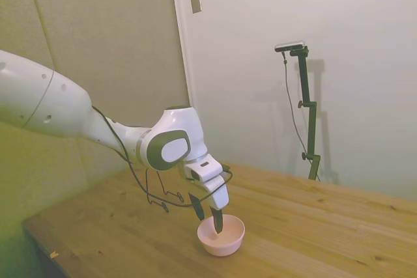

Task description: Load the bowl

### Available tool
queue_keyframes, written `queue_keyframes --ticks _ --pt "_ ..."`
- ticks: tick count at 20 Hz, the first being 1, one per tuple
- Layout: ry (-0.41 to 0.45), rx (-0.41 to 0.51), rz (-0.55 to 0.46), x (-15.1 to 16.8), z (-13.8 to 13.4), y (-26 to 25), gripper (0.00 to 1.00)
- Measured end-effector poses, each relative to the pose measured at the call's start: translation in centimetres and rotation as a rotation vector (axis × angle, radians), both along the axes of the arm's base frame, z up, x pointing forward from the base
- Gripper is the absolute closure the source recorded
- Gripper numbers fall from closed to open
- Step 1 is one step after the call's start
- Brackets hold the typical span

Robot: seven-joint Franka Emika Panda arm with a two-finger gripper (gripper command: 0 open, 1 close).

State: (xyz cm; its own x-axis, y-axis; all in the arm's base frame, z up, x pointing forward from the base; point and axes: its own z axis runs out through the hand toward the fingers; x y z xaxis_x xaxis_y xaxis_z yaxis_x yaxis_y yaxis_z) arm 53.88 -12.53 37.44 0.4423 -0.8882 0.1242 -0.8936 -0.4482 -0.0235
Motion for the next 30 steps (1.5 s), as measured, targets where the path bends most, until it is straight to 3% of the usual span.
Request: queue_keyframes --ticks 15,30 --pt "0.019 -0.002 -0.001 0.4 -1.7 -0.5 1.0" --pt "0.007 0.002 0.004 0.3 -1.5 -1.6 1.0"
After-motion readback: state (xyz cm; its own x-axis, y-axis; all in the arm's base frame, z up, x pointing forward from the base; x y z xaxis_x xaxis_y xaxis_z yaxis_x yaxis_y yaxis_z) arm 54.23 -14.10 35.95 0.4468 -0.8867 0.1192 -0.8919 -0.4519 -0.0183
